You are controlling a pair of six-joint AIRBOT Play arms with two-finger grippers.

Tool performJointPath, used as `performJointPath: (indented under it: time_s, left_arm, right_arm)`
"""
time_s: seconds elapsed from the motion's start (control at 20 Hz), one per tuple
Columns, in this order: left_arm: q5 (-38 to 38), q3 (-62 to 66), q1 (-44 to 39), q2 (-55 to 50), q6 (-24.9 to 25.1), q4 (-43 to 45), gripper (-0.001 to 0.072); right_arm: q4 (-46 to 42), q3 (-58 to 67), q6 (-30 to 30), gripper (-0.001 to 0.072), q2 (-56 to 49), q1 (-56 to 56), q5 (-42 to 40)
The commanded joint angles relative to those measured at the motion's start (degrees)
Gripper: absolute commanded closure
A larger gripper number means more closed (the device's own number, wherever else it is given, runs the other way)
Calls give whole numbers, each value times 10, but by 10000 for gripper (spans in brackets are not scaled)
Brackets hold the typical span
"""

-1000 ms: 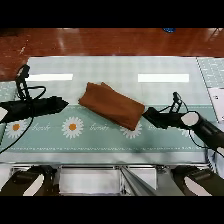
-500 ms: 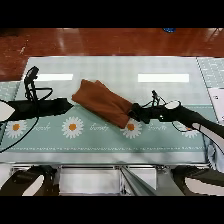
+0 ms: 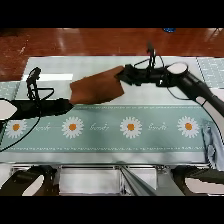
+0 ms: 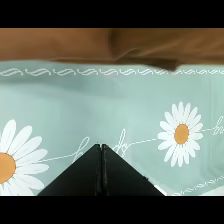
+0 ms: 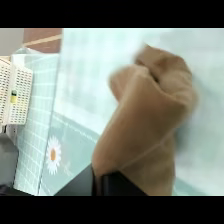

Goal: Fold the shirts.

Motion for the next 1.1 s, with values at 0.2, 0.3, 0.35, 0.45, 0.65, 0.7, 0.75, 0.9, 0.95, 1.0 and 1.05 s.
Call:
performJointPath:
  time_s: [0.2, 0.3, 0.35, 0.45, 0.65, 0.7, 0.75, 0.9, 0.95, 1.0, 1.05]
  left_arm:
    - [0, 0, 0, -1, 0, 0, 680]
    - [0, 0, 0, -1, 0, 0, 680]
    - [0, 0, 0, -1, 0, 0, 680]
    - [0, 0, 0, -1, 0, 0, 680]
    - [0, 0, 0, -1, 0, 0, 680]
    - [0, 0, 0, -1, 0, 0, 680]
    - [0, 0, 0, -1, 0, 0, 680]
    - [0, 0, 0, -1, 0, 0, 680]
    - [0, 0, 0, -1, 0, 0, 680]
    - [-1, 0, 0, -1, 0, 0, 680]
    - [-1, 0, 0, -1, 0, 0, 680]
  right_arm:
    - [-173, 224, 125, 688, 2, -121, 156]
    - [-189, 266, 151, 688, 5, -175, 187]
    - [-188, 287, 169, 688, 5, -205, 199]
    - [-188, 329, 198, 688, 5, -267, 223]
    - [-181, 365, 255, 688, 26, -402, 261]
    - [-182, 365, 264, 687, 36, -433, 274]
    - [-183, 365, 272, 687, 45, -466, 294]
    - [-232, 364, 312, 688, 67, -545, 366]
    - [-282, 362, 319, 688, 79, -565, 394]
    - [-331, 354, 323, 688, 92, -583, 421]
    - [-365, 341, 322, 688, 104, -600, 445]
